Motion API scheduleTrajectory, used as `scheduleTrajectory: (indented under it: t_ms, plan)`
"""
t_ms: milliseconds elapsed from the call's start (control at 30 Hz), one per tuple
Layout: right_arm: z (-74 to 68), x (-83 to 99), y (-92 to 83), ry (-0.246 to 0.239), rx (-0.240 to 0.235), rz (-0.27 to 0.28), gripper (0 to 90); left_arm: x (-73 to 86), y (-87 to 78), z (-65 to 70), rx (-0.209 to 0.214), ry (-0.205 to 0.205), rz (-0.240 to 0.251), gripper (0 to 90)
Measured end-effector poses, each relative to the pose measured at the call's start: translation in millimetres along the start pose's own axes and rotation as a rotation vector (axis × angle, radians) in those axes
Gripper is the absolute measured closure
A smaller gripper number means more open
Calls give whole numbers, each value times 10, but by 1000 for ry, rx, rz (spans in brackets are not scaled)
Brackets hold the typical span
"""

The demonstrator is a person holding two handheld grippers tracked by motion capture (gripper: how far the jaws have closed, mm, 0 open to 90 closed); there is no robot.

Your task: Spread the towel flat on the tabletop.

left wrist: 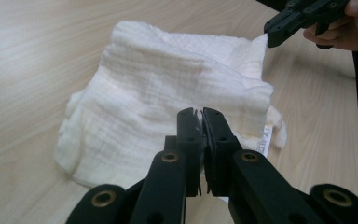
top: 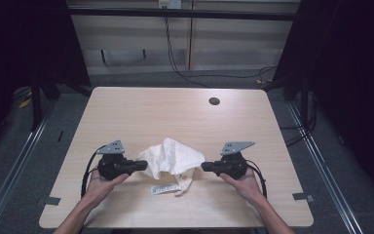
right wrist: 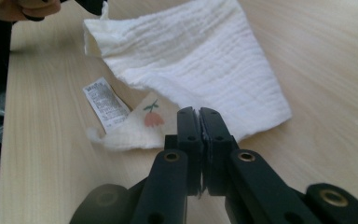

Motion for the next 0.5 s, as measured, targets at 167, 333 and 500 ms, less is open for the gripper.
scheduleTrajectory:
  t_ms: [167, 333, 500]
  plan:
    - [37, -156, -154, -1, 5, 35, 875, -67, -60, 24, -3, 8, 25, 865]
    - [83, -366, -350, 11, -10, 86, 874, -271, -160, 98, -16, 55, 66, 865]
    - [139, -507, -484, 0, 18, 94, 874, -394, -275, 106, -22, 71, 102, 868]
Point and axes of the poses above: each handheld gripper's, and its own axes: y roughly forward along the jaws, x roughly out of its underside, z roughly to its right, the point moved 8 cm from there along y, roughly forward along the jaws, and after that the axes turned 8 degrees about x, right-handed, at the moved point
